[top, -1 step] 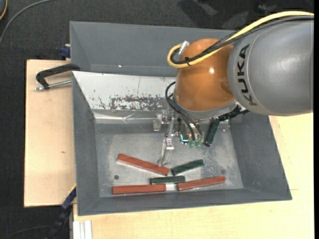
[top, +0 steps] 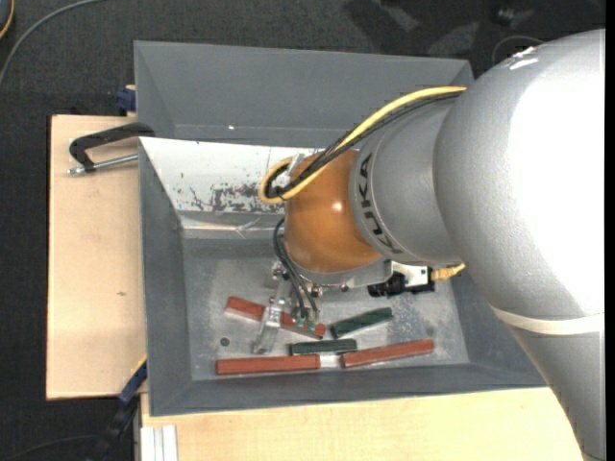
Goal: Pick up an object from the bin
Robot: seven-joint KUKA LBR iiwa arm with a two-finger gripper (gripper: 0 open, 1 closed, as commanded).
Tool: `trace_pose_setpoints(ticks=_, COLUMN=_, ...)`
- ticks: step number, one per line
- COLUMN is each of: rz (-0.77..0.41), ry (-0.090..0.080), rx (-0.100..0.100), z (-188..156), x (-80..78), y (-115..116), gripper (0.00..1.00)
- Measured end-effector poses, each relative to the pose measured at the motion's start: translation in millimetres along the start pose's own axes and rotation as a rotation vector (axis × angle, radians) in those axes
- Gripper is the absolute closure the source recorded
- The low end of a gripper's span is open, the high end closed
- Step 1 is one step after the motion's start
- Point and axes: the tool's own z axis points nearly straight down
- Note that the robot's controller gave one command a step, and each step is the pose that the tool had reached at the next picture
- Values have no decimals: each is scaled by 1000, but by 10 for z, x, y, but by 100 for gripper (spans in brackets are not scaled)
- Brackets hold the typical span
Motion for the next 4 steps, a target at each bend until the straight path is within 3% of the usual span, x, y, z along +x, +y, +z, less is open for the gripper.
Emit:
trace_pose_setpoints(ticks=1, rz=176, ry=-10, rx=-7, z=-338, x=200, y=296, gripper=0)
trace_pose_setpoints(ticks=2, rz=241, ry=-6, rx=-3, z=-331, x=81, y=12, gripper=0)
trace_pose_setpoints(ticks=3, rz=288, ry=-3, rx=-2, z=-14, x=107, y=132, gripper=0)
trace_pose_setpoints(ticks=4, rz=382, ry=-3, rx=-2, z=-27, x=279, y=-7, gripper=0)
